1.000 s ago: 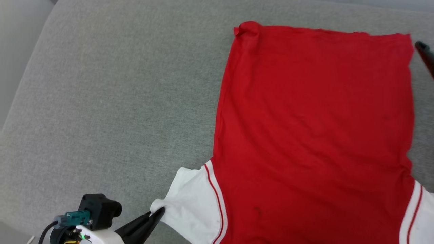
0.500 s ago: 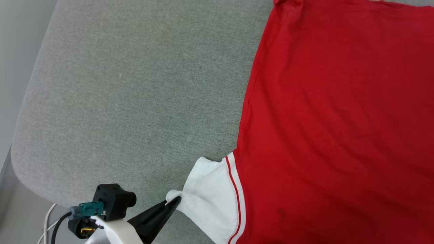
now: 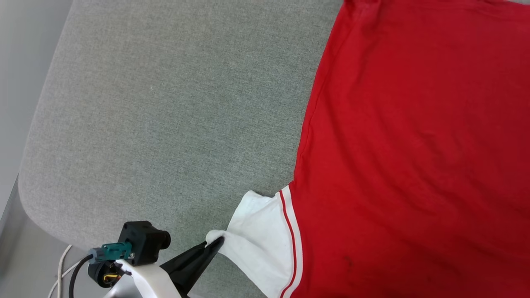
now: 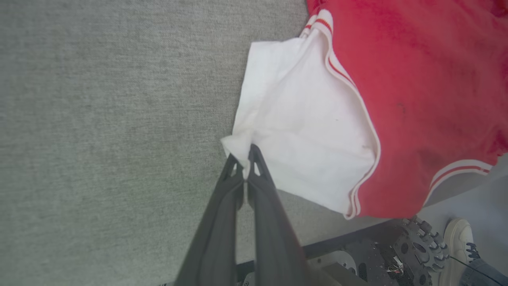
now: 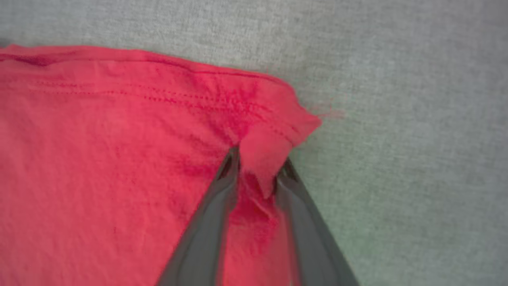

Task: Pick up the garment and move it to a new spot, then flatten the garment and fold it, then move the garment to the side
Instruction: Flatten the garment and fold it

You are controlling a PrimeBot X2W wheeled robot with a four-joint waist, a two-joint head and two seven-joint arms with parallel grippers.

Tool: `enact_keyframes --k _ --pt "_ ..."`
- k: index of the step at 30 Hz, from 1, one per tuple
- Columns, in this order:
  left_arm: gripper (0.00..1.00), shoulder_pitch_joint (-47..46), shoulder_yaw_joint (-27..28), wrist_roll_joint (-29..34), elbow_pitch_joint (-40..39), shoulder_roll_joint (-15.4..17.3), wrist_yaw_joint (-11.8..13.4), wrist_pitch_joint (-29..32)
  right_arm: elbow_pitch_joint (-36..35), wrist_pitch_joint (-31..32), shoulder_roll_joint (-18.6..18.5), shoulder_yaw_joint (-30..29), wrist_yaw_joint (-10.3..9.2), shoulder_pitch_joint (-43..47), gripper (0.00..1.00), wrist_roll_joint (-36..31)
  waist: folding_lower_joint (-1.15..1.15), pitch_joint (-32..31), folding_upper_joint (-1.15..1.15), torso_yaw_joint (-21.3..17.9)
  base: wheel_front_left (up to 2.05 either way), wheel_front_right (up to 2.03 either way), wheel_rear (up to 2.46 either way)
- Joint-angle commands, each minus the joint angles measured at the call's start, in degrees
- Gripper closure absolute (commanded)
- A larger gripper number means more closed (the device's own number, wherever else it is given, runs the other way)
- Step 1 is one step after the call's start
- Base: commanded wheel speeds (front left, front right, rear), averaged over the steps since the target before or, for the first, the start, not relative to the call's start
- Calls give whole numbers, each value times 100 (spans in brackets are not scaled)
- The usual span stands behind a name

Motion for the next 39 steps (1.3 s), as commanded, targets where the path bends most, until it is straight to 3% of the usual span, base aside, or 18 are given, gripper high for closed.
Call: enact_keyframes --k 1,14,19,22,39 --pt "100 -41 -2 31 19 -3 -8 -32 87 151 98 -1 0 375 100 18 0 -55 0 -38 0 0 0" --pt "100 191 105 -63 119 116 154 -27 -362 204 56 -83 -2 1673 100 490 0 -966 0 -664 0 0 0" --pt "100 381 185 -152 158 162 268 -49 -672 179 -34 76 -2 2542 100 997 0 -1490 0 -1035 0 0 0" --pt "100 700 310 -267 238 196 437 -134 -1295 112 -64 151 -1 3741 100 1643 0 -2084 0 -1547 0 0 0" --pt "100 918 404 -289 483 -121 751 -534 -2762 -77 374 -489 -1 6146 100 2401 0 -2731 0 -2157 0 0 0"
